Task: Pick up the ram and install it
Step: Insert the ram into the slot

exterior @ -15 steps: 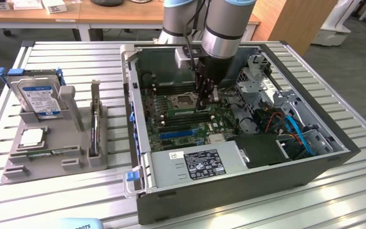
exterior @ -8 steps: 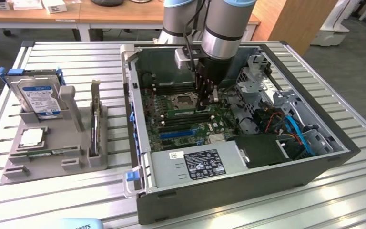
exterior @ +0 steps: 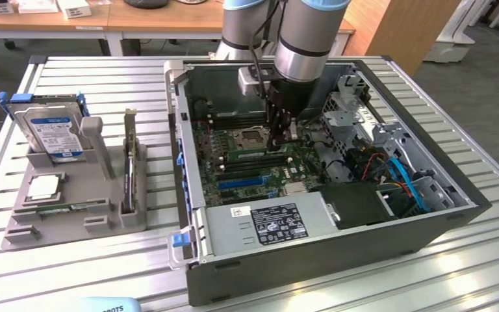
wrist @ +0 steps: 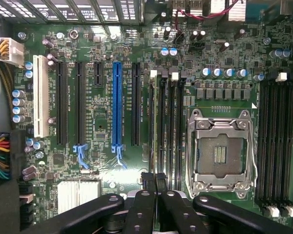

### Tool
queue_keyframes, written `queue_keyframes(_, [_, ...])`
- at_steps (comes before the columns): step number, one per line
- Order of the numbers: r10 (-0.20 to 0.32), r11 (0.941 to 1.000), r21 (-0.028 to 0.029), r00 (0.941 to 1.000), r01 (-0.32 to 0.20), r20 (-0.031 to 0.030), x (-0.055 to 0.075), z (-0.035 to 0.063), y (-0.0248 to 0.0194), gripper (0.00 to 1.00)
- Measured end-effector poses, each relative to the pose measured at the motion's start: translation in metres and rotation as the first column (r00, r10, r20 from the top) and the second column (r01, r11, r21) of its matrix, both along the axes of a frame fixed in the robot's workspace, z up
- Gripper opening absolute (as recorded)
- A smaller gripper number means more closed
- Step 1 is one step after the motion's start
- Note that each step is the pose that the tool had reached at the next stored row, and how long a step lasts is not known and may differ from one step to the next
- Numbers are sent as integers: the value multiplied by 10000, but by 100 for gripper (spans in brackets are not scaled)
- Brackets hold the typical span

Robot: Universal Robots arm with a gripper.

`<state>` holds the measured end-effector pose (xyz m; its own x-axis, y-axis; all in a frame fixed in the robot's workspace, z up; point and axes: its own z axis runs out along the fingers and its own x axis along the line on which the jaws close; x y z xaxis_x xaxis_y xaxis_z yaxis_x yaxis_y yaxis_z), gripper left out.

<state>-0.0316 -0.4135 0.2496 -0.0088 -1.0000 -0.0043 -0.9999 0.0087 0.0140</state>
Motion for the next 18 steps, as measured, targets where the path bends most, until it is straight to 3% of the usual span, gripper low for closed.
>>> queue_keyframes(4, [0, 10000, -1, 10000, 0, 0, 0, -70, 0, 12])
queue_keyframes(18, [0, 10000, -3, 10000, 0, -1, 0, -104, 0, 12])
